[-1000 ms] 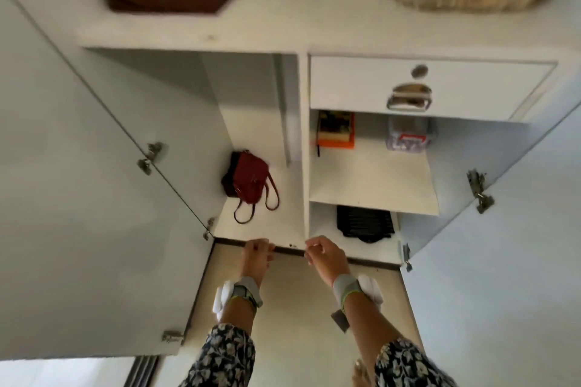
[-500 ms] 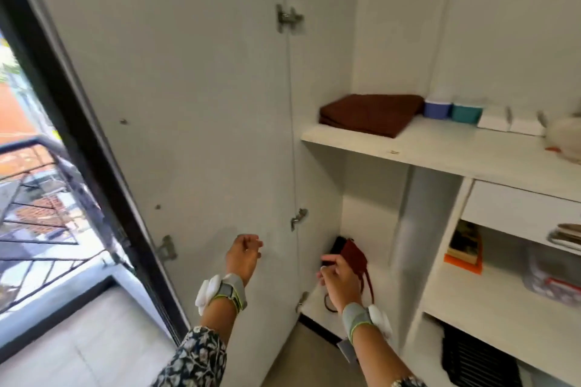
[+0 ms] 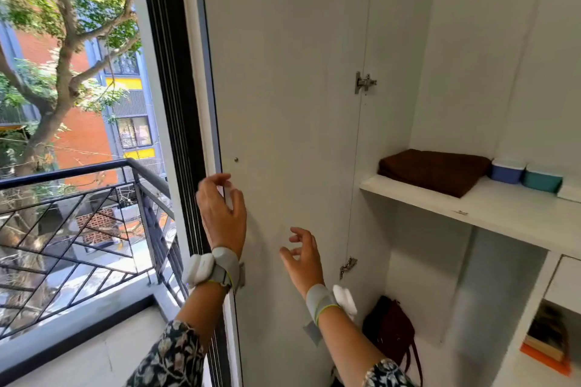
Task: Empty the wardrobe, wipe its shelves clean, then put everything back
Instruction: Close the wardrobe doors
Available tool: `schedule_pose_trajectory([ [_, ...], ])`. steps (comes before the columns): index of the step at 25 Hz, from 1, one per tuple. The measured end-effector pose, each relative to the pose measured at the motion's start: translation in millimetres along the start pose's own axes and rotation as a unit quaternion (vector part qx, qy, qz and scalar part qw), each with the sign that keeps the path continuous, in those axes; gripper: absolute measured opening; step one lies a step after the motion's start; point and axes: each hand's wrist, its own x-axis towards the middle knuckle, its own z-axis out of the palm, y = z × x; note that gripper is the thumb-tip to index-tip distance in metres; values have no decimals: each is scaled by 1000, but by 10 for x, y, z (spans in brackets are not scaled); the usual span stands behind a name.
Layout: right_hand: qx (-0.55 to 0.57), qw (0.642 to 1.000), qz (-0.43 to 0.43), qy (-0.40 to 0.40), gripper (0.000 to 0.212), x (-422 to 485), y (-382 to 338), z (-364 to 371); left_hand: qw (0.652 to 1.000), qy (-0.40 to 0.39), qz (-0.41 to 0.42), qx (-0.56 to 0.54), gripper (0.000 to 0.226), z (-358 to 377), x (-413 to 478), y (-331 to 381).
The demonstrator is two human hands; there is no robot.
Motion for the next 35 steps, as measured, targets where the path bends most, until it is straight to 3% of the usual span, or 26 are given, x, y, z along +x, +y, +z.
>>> schedule_pose_trajectory([
  [2,-4,1000,-24,-20,43,21,-175,161,1000,8,-15,-3,34,-31,131,-3],
  [4,-15,998,-42,-47,52,8,-307,288,995,-58,-67,-46,45,-36,178,-7],
  [6,-26,995,-67,-71,66,-27,-380,383,988,-99,-106,-58,45,-18,193,-58],
  [8,-44,991,-93,-83,81,-84,-423,419,986,-91,-132,-50,38,-13,226,-74],
  [14,-111,984,-128,-49,114,-92,-478,222,993,-58,-92,-43,33,63,20,211],
  [19,-178,964,-199,16,107,-251,-269,-161,996,-68,16,-60,47,225,-238,548],
  [23,-197,960,-197,40,105,-385,-192,-625,985,-59,108,-123,34,529,-525,793],
  [26,-233,948,-208,55,99,-475,-126,-965,971,-98,57,-212,34,759,-779,1047],
  [31,-284,924,-195,164,64,-699,8,-1603,950,-170,7,-262,53,1177,-1198,1486],
  [35,-293,918,-94,250,42,-824,202,-2148,938,-217,-14,-269,55,1605,-1495,1874],
])
